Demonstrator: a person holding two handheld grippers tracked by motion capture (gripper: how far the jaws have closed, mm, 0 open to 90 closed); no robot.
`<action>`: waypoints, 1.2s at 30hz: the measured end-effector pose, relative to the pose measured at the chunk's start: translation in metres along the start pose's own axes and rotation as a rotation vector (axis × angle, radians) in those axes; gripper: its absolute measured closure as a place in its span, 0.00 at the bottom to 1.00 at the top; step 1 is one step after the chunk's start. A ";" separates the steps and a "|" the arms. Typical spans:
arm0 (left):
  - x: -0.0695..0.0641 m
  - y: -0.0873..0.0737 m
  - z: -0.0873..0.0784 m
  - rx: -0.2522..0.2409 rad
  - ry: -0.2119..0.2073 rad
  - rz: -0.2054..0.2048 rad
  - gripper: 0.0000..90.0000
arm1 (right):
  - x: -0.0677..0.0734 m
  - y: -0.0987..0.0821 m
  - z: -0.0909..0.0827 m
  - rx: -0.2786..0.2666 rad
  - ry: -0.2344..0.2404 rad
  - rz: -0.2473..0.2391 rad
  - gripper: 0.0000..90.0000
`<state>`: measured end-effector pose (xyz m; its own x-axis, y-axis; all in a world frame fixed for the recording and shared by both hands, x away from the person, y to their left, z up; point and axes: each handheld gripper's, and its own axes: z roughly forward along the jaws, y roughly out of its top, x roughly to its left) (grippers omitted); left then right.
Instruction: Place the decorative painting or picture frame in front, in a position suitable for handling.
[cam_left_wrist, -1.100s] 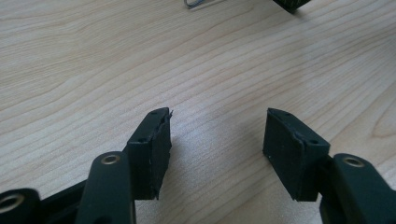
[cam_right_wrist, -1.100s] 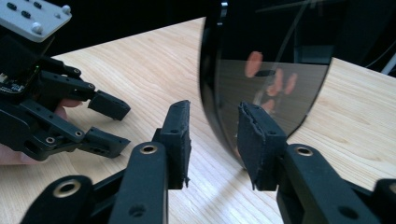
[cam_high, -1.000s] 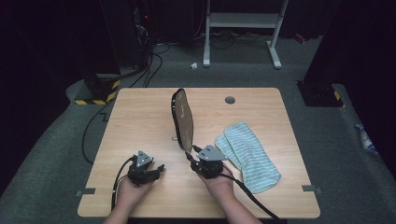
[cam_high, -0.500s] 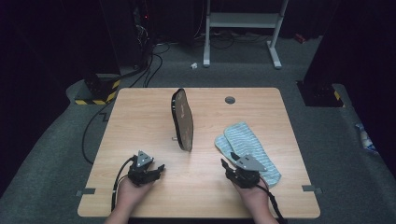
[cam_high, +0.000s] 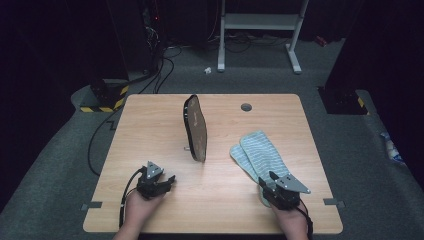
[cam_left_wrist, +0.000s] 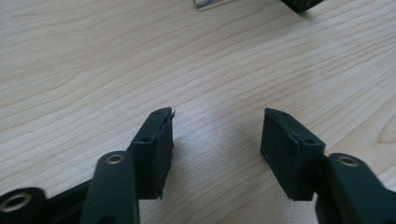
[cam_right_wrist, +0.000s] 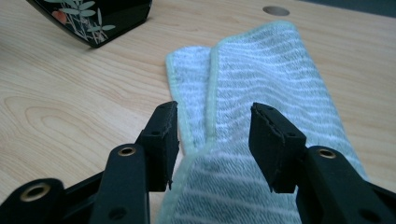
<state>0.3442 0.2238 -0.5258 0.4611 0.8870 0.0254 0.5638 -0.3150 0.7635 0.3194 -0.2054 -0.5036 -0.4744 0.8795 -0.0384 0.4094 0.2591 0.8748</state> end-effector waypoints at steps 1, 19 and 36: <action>-0.001 0.000 -0.001 -0.007 0.003 0.009 0.51 | 0.000 -0.002 0.000 0.004 0.001 0.003 0.57; -0.014 0.009 -0.018 -0.135 -0.075 0.031 0.51 | -0.009 -0.010 0.001 0.028 0.006 0.030 0.56; -0.037 0.039 -0.022 -0.134 -0.140 -0.007 0.40 | -0.012 -0.013 0.000 0.033 0.008 0.040 0.56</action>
<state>0.3338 0.1858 -0.4821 0.5531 0.8307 -0.0631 0.4755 -0.2526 0.8427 0.3202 -0.2191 -0.5145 -0.4631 0.8863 0.0002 0.4535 0.2368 0.8592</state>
